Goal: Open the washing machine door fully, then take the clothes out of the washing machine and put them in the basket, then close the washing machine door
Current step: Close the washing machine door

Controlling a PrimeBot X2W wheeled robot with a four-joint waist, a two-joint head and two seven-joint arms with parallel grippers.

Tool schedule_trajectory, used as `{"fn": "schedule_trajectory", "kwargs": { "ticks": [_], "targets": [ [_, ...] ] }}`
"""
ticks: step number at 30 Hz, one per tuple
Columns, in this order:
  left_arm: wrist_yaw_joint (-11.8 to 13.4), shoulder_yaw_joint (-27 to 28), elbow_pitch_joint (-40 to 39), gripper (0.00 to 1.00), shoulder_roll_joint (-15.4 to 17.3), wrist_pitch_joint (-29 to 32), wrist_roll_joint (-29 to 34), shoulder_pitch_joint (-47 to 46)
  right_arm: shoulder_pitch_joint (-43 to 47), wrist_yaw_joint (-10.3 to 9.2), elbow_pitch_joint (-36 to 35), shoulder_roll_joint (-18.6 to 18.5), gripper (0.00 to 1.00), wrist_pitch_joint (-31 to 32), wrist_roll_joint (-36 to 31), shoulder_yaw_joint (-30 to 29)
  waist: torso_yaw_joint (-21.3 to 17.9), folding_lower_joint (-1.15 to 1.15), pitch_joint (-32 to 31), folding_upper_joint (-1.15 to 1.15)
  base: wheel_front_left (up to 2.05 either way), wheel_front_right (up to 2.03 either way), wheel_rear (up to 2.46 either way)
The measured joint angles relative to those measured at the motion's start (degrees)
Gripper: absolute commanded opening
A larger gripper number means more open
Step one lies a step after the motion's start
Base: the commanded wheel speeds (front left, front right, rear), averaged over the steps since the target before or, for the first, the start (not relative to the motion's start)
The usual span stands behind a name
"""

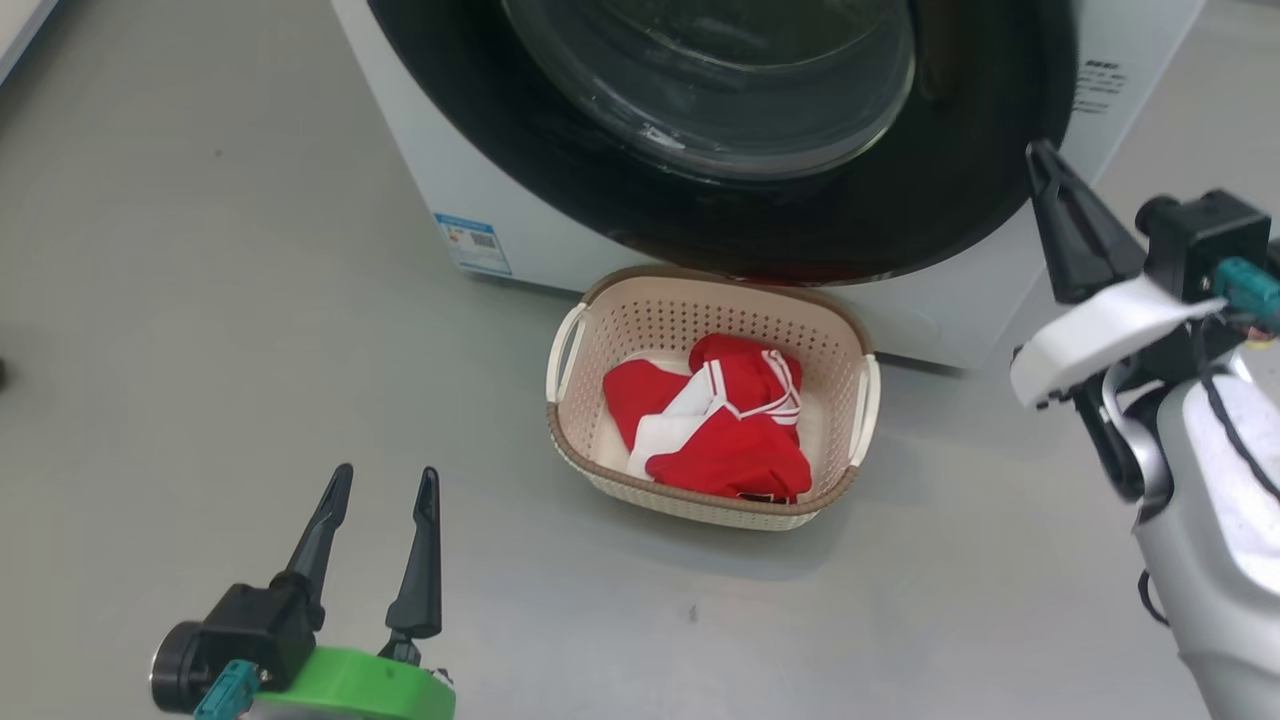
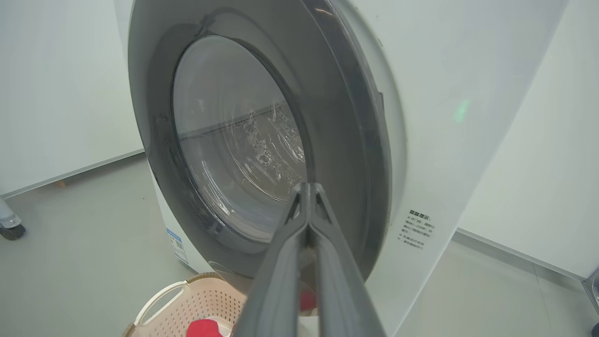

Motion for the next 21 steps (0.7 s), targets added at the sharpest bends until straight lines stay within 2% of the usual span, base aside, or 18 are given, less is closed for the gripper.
{"fn": "schedule_trajectory", "kwargs": {
  "ticks": [12, 21],
  "targets": [
    [-0.32, -1.6, 0.13, 1.0, -1.97, -1.24, -0.14, -3.83, -12.86, 1.69, 7.15, -1.41, 0.0, 4.66, -0.58, 0.01, 5.07, 0.0, 6.23, 0.0, 0.0, 0.0, 0.0],
    [-0.32, -2.01, 2.22, 1.0, -2.63, -2.31, -0.14, -5.79, -17.05, 1.92, 12.49, -2.36, 0.0, 4.82, -0.59, -0.88, 8.27, 0.0, 8.87, 0.0, 0.0, 0.0, 0.0]
  ]
}}
